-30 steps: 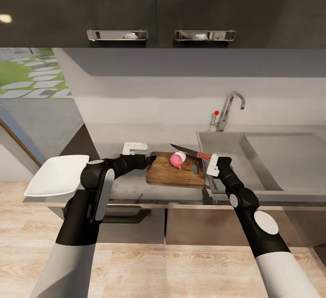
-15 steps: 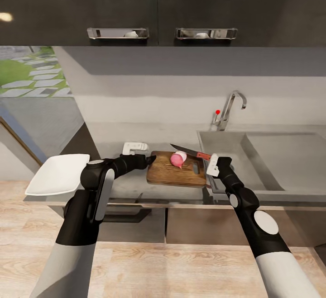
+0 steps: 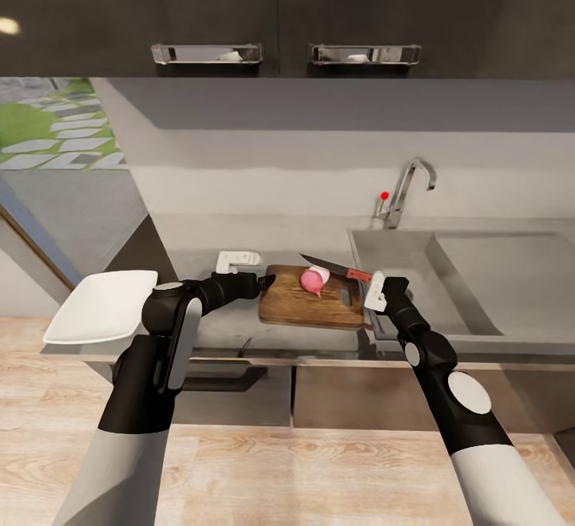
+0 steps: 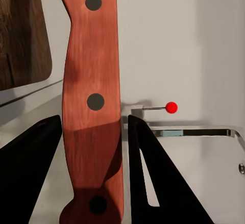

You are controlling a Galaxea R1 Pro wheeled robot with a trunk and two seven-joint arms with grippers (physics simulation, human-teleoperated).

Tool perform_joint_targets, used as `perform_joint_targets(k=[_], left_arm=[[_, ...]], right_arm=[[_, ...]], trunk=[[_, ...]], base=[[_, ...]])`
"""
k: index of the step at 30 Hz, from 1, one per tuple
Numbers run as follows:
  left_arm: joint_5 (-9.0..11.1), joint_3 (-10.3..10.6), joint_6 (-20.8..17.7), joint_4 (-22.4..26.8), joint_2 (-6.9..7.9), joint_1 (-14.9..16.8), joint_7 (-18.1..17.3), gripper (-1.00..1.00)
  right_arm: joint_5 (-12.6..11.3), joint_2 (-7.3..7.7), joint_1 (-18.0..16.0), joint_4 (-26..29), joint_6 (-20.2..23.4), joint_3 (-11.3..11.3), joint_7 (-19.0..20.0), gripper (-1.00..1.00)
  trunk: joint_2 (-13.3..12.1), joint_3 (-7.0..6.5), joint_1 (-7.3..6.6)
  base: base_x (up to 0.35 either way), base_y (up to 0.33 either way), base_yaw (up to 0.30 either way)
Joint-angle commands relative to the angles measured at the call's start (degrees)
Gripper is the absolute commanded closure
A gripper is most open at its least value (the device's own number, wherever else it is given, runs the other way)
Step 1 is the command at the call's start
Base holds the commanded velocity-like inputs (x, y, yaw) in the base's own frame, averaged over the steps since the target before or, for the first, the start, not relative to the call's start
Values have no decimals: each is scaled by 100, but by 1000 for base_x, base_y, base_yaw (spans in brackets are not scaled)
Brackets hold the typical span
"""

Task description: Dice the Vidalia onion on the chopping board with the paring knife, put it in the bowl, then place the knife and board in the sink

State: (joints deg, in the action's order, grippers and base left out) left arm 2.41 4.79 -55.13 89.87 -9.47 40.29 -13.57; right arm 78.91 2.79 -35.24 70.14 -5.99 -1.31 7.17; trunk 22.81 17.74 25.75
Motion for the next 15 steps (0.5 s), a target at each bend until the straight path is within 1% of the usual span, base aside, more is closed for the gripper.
perform_joint_targets(k=[1, 15], left_arm=[[23, -4, -33, 4, -2, 5, 4, -100], [23, -4, -33, 4, -2, 5, 4, -100]], right_arm=[[45, 2, -3, 8, -14, -1, 21, 100], [45, 2, -8, 8, -12, -1, 21, 100]], trunk=[[11, 12, 3], [11, 44, 3]], base=[[0, 0, 0], [0, 0, 0]])
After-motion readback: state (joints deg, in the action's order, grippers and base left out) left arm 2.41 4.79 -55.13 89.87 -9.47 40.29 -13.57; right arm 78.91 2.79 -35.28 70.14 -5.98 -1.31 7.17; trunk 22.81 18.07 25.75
